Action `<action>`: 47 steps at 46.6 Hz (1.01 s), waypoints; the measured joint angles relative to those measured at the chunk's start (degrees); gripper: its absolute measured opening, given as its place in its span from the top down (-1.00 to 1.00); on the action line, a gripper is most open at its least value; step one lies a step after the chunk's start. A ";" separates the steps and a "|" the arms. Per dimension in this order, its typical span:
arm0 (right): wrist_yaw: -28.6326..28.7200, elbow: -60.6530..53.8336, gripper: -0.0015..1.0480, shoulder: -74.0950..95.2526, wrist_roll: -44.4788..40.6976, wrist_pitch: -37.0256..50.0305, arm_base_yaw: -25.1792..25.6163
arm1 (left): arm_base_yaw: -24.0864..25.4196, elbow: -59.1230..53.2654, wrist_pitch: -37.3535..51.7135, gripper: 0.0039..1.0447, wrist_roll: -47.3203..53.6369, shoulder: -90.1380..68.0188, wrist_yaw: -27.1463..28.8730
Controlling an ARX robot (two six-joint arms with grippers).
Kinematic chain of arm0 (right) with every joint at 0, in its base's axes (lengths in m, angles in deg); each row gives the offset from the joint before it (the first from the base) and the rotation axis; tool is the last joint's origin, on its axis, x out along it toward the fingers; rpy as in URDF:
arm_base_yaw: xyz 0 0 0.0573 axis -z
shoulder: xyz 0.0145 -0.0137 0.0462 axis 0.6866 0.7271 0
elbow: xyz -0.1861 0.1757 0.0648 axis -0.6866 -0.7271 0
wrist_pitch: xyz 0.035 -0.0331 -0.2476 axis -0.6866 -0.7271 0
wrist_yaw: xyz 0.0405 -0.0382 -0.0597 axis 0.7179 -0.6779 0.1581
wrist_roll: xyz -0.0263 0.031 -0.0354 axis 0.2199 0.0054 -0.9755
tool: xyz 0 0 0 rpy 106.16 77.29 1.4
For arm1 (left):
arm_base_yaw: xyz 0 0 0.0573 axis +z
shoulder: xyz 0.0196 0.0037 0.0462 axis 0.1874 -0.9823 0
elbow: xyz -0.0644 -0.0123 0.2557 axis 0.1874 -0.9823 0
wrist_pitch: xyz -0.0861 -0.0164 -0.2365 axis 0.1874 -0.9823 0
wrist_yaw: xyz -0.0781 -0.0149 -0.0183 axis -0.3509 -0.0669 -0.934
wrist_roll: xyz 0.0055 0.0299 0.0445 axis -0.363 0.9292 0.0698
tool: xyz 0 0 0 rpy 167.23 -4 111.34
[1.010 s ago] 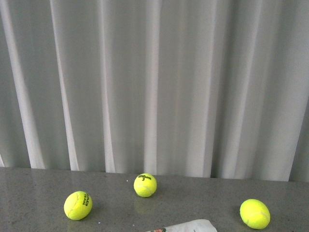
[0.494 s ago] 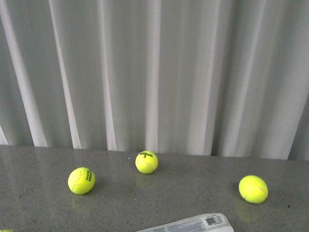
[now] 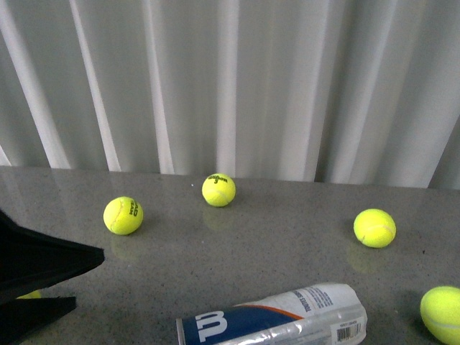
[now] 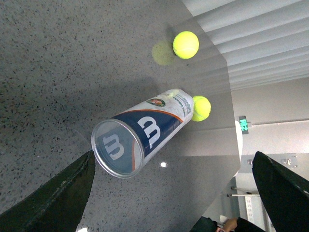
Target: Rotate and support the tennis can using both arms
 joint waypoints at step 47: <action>0.00 0.00 -0.87 0.00 0.00 0.00 0.00 | -12.90 18.23 7.56 -0.88 -7.67 -25.35 4.04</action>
